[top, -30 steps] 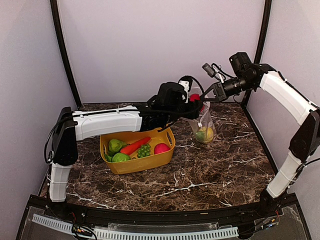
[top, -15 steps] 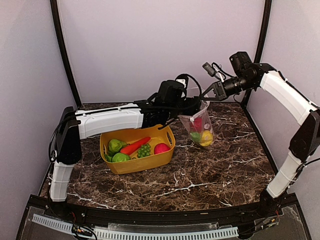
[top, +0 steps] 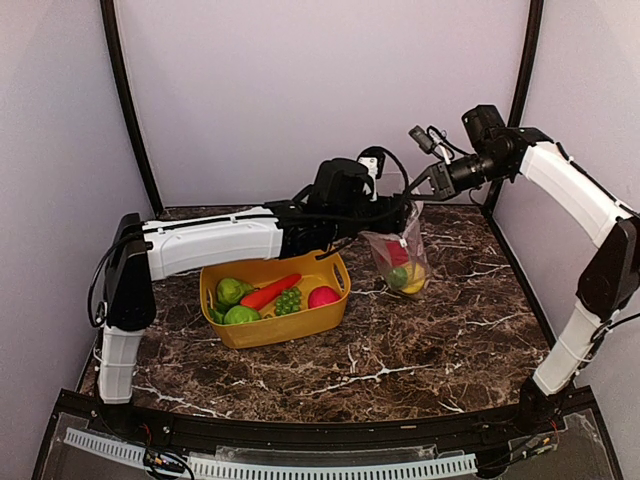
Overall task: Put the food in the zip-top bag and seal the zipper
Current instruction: Place the fake vegetable in the zipper food storage bag, then adjust the bin at the corner of the board.
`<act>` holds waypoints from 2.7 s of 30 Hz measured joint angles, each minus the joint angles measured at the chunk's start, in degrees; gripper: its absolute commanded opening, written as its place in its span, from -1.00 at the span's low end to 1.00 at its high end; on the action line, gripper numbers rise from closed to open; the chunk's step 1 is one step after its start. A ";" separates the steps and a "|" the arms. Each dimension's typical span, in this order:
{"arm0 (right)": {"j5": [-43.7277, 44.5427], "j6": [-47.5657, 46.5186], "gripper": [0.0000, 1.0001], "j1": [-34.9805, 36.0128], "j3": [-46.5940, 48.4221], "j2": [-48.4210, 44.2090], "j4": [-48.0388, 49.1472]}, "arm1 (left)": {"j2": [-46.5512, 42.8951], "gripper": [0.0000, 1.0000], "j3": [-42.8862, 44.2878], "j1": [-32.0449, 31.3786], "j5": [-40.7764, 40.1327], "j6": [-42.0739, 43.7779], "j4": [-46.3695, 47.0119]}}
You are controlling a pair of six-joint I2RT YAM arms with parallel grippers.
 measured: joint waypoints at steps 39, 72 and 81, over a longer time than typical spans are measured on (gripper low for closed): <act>-0.61 -0.22 -1.00 -1.29 -1.62 1.03 1.18 | -39.58 0.43 -40.57 3.23 -5.11 10.97 -31.23; -0.61 -0.61 -1.00 -1.29 -4.26 -0.22 1.20 | -19.78 0.38 -24.09 -3.45 27.45 10.21 -46.29; -0.39 -0.92 -1.00 -1.29 -4.26 -0.26 1.20 | -22.62 0.37 -23.67 -0.74 19.69 10.71 -48.37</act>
